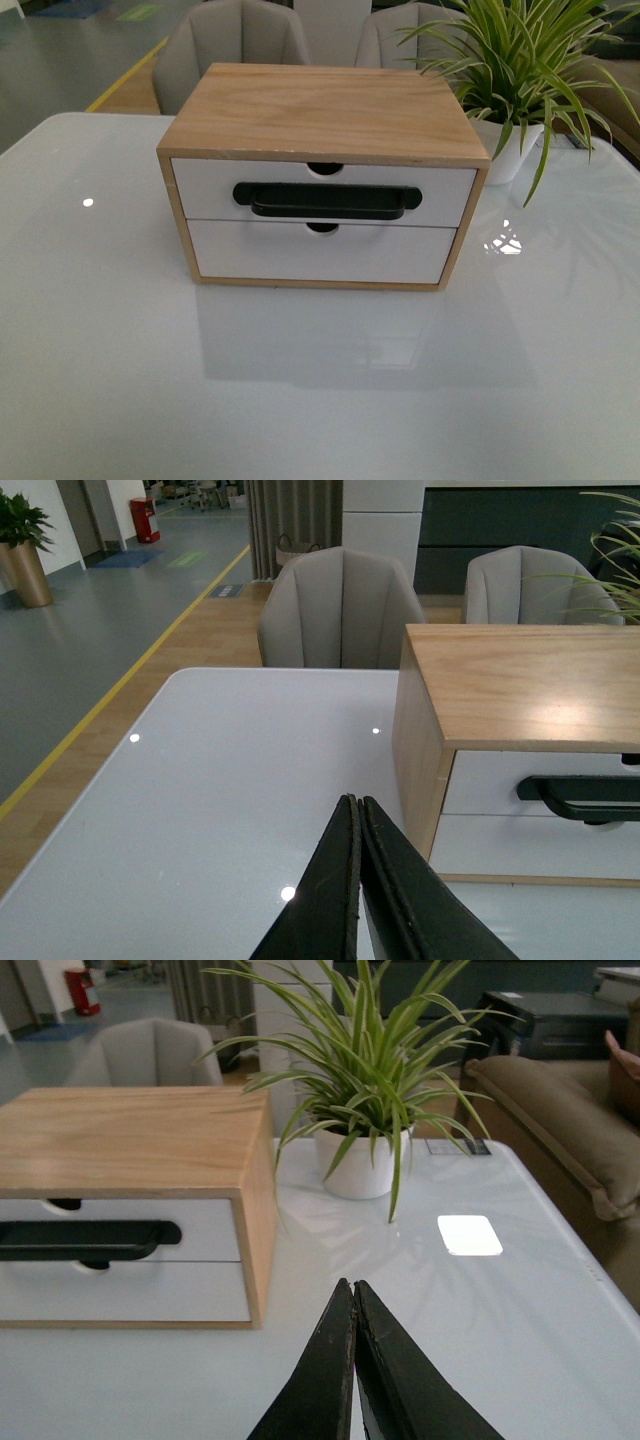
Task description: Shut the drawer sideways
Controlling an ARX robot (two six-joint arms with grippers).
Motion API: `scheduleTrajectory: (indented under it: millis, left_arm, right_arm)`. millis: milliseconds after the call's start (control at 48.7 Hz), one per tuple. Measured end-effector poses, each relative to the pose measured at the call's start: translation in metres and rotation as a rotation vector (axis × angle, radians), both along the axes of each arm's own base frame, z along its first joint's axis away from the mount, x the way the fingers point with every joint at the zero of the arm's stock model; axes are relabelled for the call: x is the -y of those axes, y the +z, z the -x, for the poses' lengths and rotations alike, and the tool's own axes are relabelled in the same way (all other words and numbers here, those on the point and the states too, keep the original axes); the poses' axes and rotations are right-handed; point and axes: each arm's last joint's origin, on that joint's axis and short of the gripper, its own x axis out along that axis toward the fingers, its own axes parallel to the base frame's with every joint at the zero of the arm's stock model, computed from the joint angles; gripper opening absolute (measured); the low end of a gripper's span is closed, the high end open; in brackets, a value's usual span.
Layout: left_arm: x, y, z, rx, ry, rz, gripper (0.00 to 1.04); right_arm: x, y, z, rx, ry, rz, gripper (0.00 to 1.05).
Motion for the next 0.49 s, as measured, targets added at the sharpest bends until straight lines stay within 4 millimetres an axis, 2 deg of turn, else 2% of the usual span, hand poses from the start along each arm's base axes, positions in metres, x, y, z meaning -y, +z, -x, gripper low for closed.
scheduleTrajectory:
  millis: [144, 493]
  left_arm:
    - [0.0, -0.012, 0.016, -0.006, 0.0, 0.0, 0.02]
    - [0.0, -0.008, 0.04, 0.008, 0.0, 0.0, 0.02]
  right_arm:
    - [0.01, -0.007, 0.008, 0.012, -0.008, -0.003, 0.02]
    - [0.01, -0.002, 0.024, 0.029, -0.005, -0.003, 0.02]
